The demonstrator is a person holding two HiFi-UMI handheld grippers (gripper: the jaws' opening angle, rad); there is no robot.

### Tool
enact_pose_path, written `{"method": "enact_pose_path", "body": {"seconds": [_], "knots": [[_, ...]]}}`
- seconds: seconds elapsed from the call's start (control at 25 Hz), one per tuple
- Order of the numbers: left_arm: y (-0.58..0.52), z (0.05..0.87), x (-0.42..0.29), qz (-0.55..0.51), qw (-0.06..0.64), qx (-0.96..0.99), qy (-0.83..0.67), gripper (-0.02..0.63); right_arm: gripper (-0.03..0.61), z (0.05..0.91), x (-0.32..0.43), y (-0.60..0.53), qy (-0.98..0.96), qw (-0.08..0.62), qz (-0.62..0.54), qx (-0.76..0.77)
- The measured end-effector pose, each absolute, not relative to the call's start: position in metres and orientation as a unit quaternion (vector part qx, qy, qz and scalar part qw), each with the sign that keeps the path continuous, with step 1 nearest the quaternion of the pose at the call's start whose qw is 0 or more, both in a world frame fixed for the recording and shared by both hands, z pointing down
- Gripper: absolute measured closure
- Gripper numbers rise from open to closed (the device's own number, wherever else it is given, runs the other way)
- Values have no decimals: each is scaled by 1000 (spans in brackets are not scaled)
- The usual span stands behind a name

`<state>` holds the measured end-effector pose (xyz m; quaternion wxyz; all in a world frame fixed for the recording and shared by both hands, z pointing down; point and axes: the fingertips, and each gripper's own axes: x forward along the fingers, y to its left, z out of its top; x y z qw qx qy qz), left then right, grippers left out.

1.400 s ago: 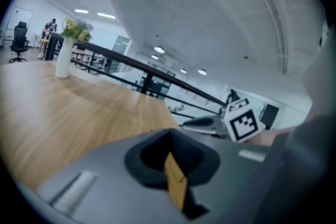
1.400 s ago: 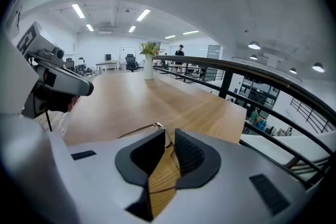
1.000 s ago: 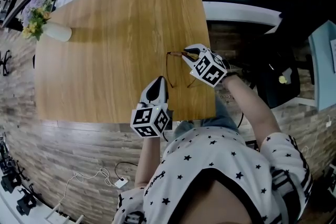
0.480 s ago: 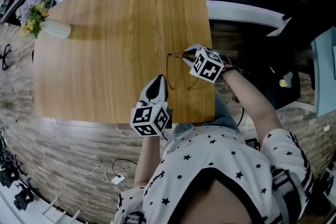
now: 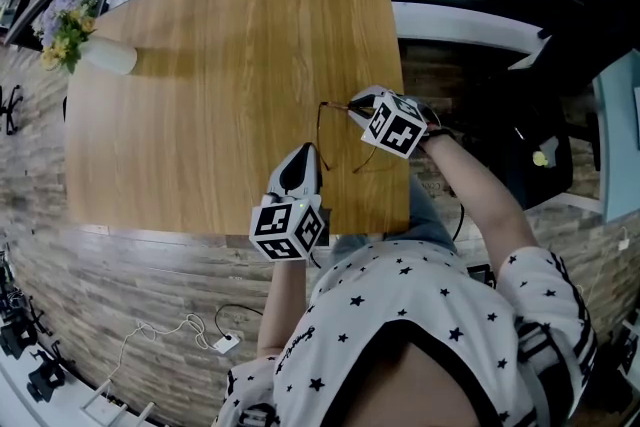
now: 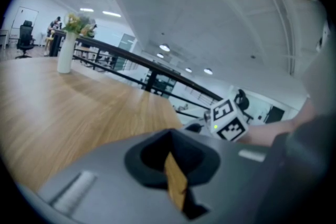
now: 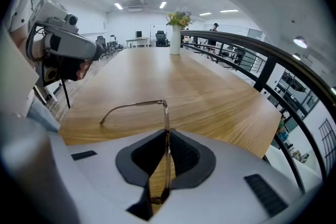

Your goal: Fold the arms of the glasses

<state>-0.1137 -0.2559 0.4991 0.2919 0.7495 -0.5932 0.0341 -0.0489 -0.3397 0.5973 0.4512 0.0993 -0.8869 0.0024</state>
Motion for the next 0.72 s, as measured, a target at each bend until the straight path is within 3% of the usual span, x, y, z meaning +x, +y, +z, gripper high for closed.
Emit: {"method": "enact_pose_path", "body": {"seconds": [0.72], "knots": [[-214,482,-109,31,271,766,-582,607,557,552,-41,-311,-891,411,-14,189]]}}
